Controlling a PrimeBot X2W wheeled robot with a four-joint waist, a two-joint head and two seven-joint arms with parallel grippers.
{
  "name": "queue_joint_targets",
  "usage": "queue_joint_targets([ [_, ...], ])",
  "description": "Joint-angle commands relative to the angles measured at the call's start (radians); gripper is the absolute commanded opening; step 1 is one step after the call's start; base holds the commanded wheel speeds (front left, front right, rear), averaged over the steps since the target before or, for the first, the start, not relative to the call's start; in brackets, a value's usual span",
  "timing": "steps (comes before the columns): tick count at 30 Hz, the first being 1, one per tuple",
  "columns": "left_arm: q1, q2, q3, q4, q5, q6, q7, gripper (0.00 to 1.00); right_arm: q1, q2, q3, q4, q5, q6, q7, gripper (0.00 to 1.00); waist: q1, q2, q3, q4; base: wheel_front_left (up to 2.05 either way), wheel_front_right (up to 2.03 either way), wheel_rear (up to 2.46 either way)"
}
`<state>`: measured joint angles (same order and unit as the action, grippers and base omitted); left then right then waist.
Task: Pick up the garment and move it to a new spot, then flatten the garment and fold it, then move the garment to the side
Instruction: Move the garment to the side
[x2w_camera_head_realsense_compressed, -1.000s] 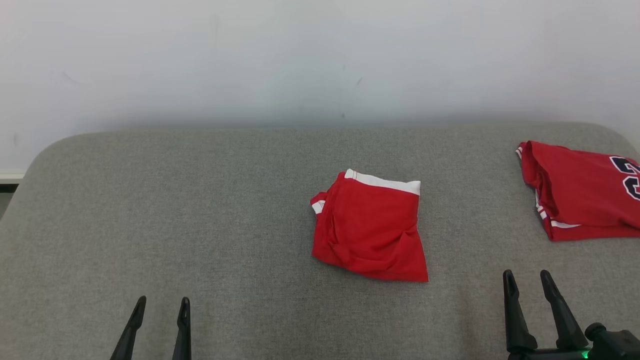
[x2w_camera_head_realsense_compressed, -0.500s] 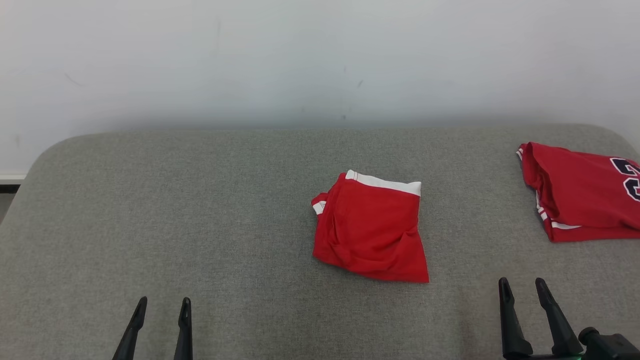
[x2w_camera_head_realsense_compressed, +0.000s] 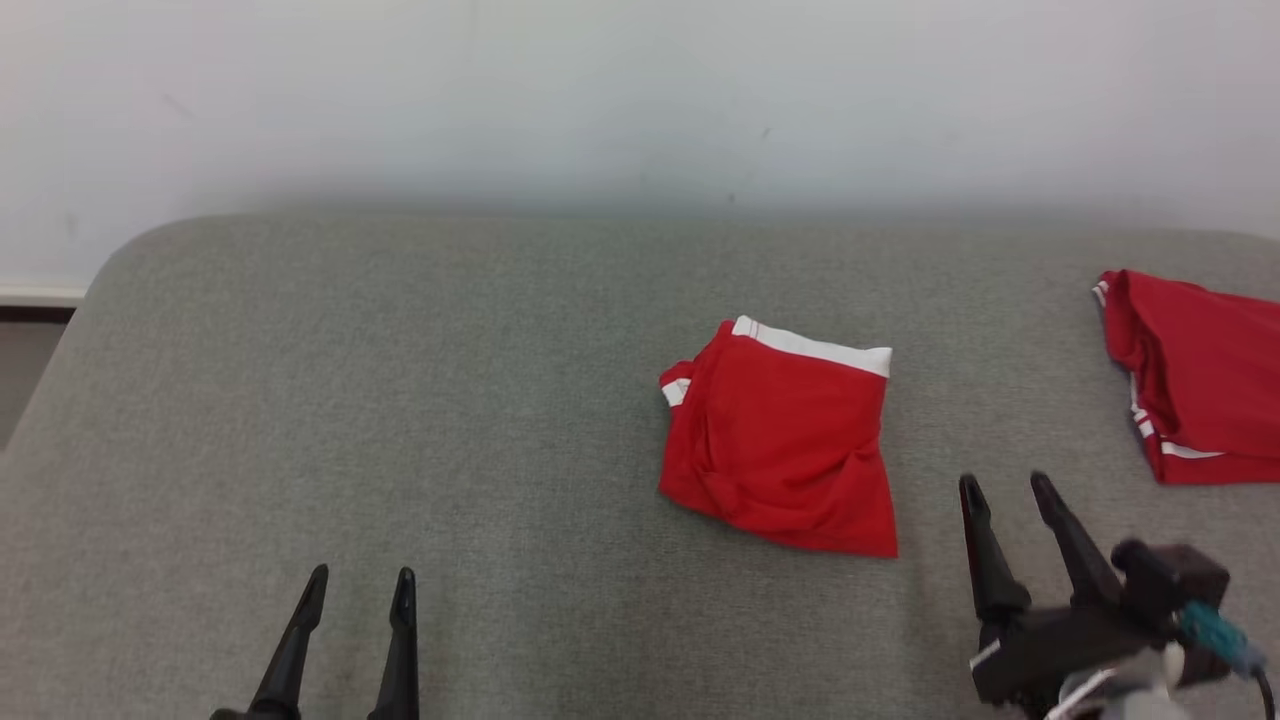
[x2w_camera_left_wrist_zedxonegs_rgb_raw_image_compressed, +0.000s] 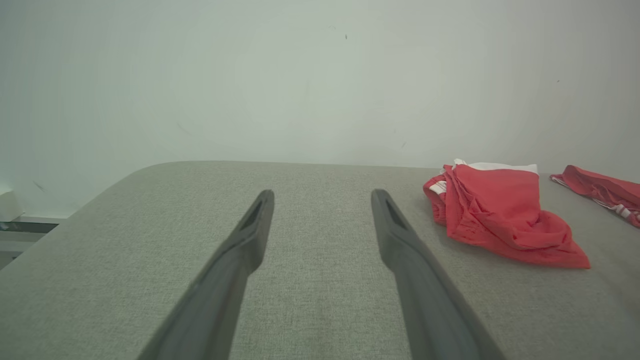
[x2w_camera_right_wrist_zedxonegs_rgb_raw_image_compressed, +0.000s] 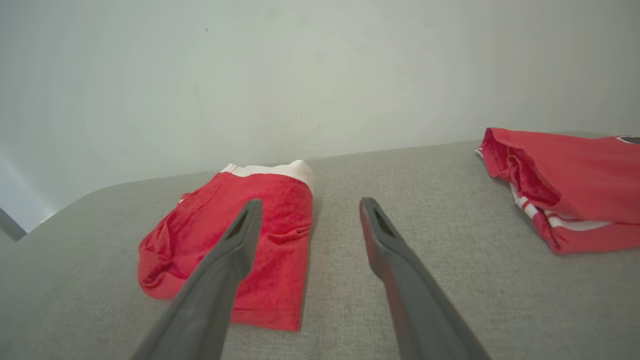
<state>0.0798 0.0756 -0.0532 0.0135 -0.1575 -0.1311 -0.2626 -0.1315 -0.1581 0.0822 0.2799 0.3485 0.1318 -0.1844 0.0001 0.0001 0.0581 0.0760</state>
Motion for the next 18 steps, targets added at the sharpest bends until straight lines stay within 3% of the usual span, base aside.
queue_joint_targets([
  [1, -0.013, -0.002, -0.001, 0.001, 0.000, 0.002, -0.003, 1.00, -0.018, -0.012, 0.004, 0.010, -0.003, -0.003, 0.008, 1.00, -0.0001, -0.0001, 0.030, 0.030, 0.00, 0.00, 0.00],
  [18, -0.112, -0.021, -0.064, 0.043, -0.040, 0.002, -0.003, 1.00, -0.377, -0.057, 0.053, 0.468, 0.004, -0.003, 0.128, 1.00, -0.0001, -0.0001, 0.146, 0.169, 0.00, 0.00, 0.00],
])
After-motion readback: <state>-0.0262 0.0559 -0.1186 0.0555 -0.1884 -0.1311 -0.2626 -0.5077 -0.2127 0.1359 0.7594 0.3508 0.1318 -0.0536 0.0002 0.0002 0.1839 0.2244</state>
